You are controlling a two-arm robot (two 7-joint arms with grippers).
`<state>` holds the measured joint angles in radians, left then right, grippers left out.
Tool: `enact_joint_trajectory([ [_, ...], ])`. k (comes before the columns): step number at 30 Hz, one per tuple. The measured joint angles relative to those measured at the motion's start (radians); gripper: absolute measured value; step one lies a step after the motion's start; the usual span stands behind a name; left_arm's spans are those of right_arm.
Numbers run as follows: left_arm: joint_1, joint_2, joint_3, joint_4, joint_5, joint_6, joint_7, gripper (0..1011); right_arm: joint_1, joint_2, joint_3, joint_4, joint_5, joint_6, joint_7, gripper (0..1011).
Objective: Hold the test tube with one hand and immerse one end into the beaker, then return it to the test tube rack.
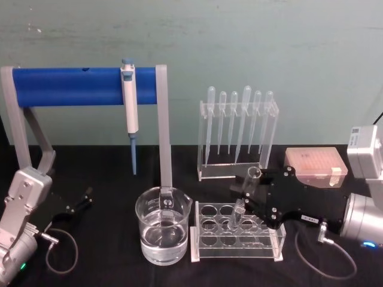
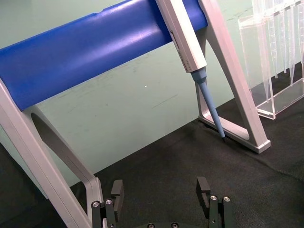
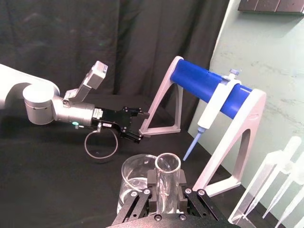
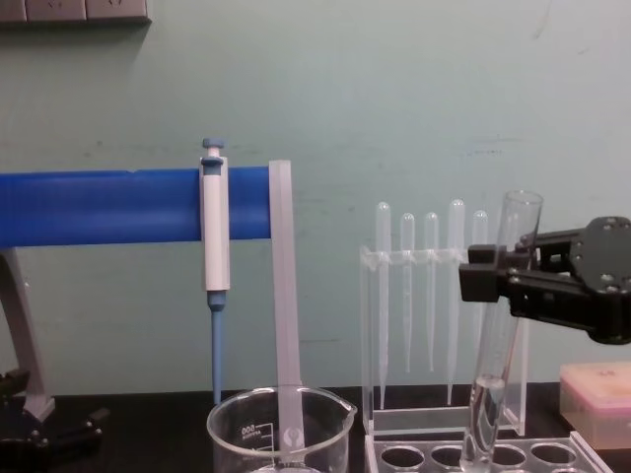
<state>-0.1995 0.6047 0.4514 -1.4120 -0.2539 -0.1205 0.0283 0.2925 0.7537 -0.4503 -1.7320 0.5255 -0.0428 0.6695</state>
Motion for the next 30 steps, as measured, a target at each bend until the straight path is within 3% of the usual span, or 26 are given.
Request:
enact_joint_trajectory([
  [11,0.0,0.0,0.0,0.0,0.0,0.0,0.0,1000,-0.01,-0.019,0.011,0.033,-0.013,-0.026,0.015,225],
  [30,0.0,0.0,0.0,0.0,0.0,0.0,0.0,1000,0.021,-0.059,0.0,0.094,-0.027,-0.042,0.039,225],
])
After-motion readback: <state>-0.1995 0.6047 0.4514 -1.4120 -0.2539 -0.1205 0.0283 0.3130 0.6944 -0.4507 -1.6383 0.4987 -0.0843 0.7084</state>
